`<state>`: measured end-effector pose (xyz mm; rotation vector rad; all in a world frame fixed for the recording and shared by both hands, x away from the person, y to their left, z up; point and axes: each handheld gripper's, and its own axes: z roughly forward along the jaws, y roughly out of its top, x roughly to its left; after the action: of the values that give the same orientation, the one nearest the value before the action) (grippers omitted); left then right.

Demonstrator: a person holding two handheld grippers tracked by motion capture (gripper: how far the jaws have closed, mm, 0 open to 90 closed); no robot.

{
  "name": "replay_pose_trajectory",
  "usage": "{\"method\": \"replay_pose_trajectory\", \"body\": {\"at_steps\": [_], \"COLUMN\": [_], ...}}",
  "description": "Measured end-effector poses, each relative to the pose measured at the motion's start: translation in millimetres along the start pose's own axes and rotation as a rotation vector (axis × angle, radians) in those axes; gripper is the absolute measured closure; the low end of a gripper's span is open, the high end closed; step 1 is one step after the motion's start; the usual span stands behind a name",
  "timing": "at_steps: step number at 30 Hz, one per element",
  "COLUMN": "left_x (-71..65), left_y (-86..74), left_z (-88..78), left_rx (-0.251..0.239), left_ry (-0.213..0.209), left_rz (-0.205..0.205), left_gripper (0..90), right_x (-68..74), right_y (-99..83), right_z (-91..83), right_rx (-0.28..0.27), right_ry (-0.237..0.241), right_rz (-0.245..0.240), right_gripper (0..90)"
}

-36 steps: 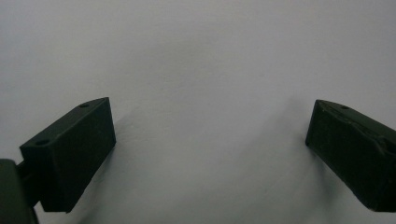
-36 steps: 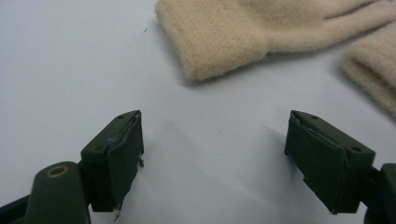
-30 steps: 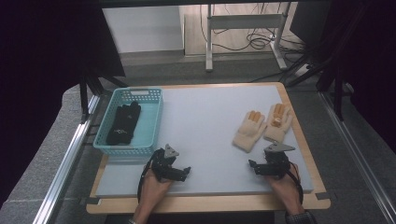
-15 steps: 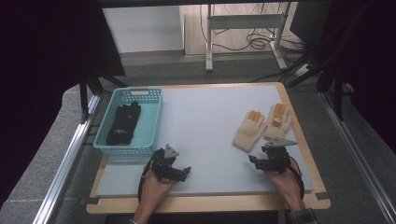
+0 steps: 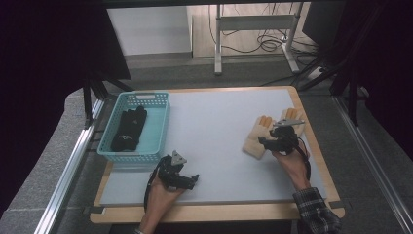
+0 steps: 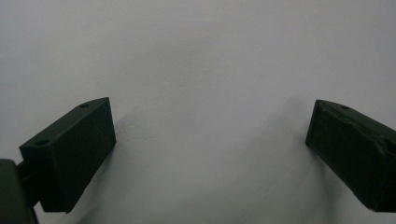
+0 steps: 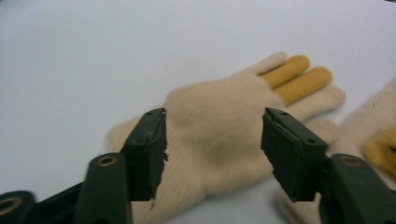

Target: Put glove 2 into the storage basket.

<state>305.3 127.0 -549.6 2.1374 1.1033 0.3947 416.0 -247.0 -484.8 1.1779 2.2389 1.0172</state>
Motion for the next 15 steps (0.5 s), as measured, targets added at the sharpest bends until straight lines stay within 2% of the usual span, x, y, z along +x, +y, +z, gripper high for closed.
{"method": "replay_pose_trajectory", "body": {"at_steps": [6,11,13,15], "left_x": [0.0,0.2,0.2,0.2], "left_y": [0.0,0.0,0.0,0.0], "left_z": [0.0,-0.1,-0.1,-0.2], "left_rx": [0.0,0.003,0.002,0.002], "left_ry": [0.0,0.0,0.0,0.0], "left_rz": [0.0,0.003,0.003,0.004], "left_gripper": [1.7,1.7,1.7,1.7], "right_x": [-5.1,-3.2,-2.0,0.6], "right_y": [9.5,10.7,10.4,9.7], "right_z": [31.7,54.3,60.3,66.5], "right_rx": [0.017,0.041,0.055,0.071], "right_ry": [-0.017,-0.023,-0.045,-0.086], "right_rz": [0.021,0.032,0.026,-0.002], "right_gripper": [26.2,22.1,22.1,23.0]}}
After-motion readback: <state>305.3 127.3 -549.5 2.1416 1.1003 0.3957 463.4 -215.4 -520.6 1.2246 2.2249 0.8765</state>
